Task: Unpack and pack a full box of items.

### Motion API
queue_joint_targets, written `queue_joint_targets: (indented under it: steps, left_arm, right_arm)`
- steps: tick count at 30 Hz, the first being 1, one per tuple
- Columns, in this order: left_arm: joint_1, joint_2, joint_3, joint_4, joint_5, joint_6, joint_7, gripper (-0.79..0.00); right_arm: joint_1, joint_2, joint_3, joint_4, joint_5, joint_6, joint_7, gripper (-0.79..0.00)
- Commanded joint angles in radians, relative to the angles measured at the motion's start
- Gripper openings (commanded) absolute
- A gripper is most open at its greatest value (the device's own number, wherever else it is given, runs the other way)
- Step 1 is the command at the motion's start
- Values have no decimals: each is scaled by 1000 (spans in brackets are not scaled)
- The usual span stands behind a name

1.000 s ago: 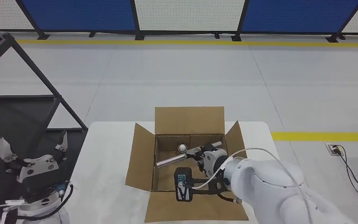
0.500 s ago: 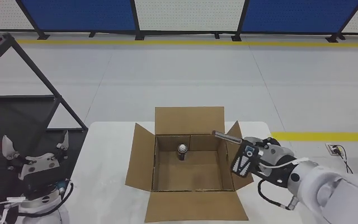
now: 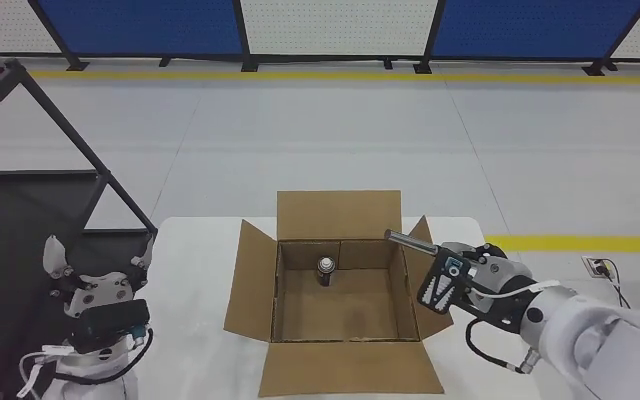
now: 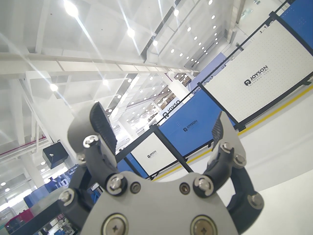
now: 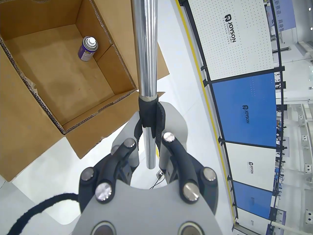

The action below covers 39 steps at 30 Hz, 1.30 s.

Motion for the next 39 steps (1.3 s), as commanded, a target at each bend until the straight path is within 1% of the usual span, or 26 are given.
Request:
queue_joint_targets:
  steps: [1,11,13,18,22,24,26,30,31,33,36,39]
  left_arm:
    - [2,0,24,-1,43,-9,-11,0]
    - [-5,-7,180,-31,195,-36,-81,0]
    - [-6,-9,205,-31,220,-35,-91,0]
    - [-10,-11,227,-36,238,-17,-113,0]
    - [-1,-13,197,-75,200,44,-127,0]
    - [5,-12,170,-91,189,62,-128,0]
    - [7,-13,145,-102,172,98,-131,0]
    - [15,-10,74,-115,130,117,-118,0]
    - [19,-9,51,-115,112,116,-114,0]
    - [23,-7,19,-113,96,109,-101,0]
    - [24,-6,13,-111,91,108,-100,0]
    - [24,-6,13,-111,91,108,-100,0]
  right_arm:
    - [0,0,0,0,0,0,0,-785]
    - [0,0,0,0,0,0,0,-785]
    - [-20,1,5,7,-8,5,-37,-785]
    - [-74,7,42,0,-23,-16,-86,-785]
    - [-97,13,77,0,-12,-35,-114,-785]
    - [-101,15,88,0,-6,-35,-112,-785]
    - [-101,16,97,0,5,-26,-99,-785]
    - [-110,21,125,0,78,14,-30,-785]
    - [-123,23,137,0,119,38,9,-785]
    - [-135,26,160,0,153,66,55,-785]
    - [-181,32,200,0,239,120,139,-785]
    - [-222,36,233,0,294,165,190,-785]
